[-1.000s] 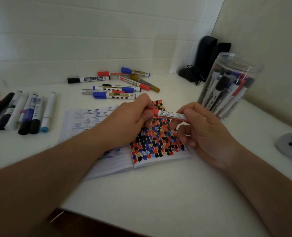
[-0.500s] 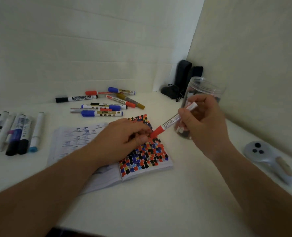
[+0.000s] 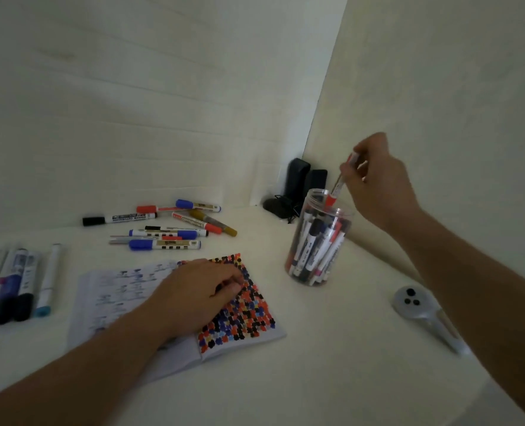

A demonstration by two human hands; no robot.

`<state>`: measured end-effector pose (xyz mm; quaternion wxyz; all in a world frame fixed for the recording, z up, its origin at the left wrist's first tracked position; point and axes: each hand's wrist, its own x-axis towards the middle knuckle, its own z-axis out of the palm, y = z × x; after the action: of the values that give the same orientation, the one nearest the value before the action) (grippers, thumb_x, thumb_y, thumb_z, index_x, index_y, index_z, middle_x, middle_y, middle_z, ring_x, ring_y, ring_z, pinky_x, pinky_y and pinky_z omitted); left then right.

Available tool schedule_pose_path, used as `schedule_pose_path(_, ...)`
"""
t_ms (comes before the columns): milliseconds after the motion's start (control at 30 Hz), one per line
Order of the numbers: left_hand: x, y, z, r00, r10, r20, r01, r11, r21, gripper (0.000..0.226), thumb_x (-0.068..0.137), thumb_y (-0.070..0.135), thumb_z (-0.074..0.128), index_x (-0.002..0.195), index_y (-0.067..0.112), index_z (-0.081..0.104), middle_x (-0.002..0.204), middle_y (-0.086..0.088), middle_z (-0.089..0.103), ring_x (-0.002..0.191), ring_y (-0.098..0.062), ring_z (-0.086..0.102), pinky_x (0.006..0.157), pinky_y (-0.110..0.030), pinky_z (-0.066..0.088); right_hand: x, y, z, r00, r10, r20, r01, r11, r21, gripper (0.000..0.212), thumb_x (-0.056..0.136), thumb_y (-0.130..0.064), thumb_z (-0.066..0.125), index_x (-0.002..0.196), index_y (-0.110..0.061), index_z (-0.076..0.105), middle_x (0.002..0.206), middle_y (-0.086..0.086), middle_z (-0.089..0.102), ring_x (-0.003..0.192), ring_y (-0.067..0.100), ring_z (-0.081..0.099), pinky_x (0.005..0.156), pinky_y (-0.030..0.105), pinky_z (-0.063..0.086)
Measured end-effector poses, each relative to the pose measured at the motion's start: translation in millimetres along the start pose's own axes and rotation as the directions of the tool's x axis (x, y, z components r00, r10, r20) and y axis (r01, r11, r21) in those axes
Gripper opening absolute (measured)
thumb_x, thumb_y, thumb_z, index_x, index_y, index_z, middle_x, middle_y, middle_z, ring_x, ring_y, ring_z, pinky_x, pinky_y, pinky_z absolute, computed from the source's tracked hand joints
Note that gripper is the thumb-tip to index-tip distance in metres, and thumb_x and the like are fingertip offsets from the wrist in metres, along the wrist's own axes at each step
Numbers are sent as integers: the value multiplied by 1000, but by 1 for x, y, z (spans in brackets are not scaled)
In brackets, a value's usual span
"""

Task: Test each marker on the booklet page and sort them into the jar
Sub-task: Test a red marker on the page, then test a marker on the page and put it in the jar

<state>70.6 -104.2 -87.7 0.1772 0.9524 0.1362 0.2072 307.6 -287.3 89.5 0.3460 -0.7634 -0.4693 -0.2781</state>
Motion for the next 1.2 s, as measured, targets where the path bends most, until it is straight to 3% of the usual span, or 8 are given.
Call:
schedule_pose_path(367,-1,0,0,1000,-14,8,14,1000,5,27,105,51,40,124,45,58,110,22,63,101,1,51,93,-30,47,-9,18,25,971,94,221,-56,983,-172,8,106,-36,47,102,-29,46,86,-3,69,73,21,66,68,47,58)
schedule_pose_path(633,0,1,-1,999,-51,7,50,996,74,32,106,53,37,125,44,60,112,23,63,105,-1,50,102,-35,43,-19,13,43,899,185,397,-50,944,-326,58,105,-64,20,72,-39,60,83,-3,61,105,27,44,90,49,45)
schedule_pose_path(733,2,-4,3,981,-163,-108,185,950,251,44,100,62,29,123,44,62,120,18,62,117,-11,47,106,-42,35,-24,11,47,974,122,190,-50,937,-347,54,105,-60,25,93,-35,72,107,1,59,111,29,45,90,49,40)
schedule_pose_path(833,7,-8,4,945,-300,-131,323,921,219,34,100,57,42,121,42,64,118,11,60,116,-15,49,102,-43,41,-43,-13,52,964,-216,-157,185,964,-192,35,102,-40,44,95,-18,71,104,2,61,102,28,52,82,48,44)
schedule_pose_path(900,9,-9,2,939,-328,-100,340,928,151,28,99,54,49,116,40,67,106,12,61,103,-13,55,97,-42,49,-59,-39,67,946,-323,13,323,946,-3,24,100,-32,48,98,-19,68,98,-3,60,93,19,54,81,44,48)
schedule_pose_path(1000,10,-11,-6,917,-387,-94,384,922,-52,18,99,43,58,107,37,73,94,18,67,88,-4,61,86,-34,54,-88,-72,107,878,-124,463,49,984,172,32,100,-37,55,132,-37,51,104,-15,56,87,4,55,79,29,52)
schedule_pose_path(1100,12,-27,-22,865,-474,-163,440,874,-204,8,95,30,66,97,34,72,93,15,65,84,1,58,73,-21,46,-109,-72,145,824,53,564,-237,937,258,50,97,-37,64,141,-45,40,102,-16,61,85,4,62,78,29,57)
schedule_pose_path(1200,19,-56,-40,841,-506,-189,494,862,-111,19,91,26,69,103,40,66,111,0,59,86,-8,56,74,-27,42,-112,-63,161,804,121,583,-330,905,268,25,98,-38,64,123,-37,62,97,-17,64,89,0,60,81,23,51)
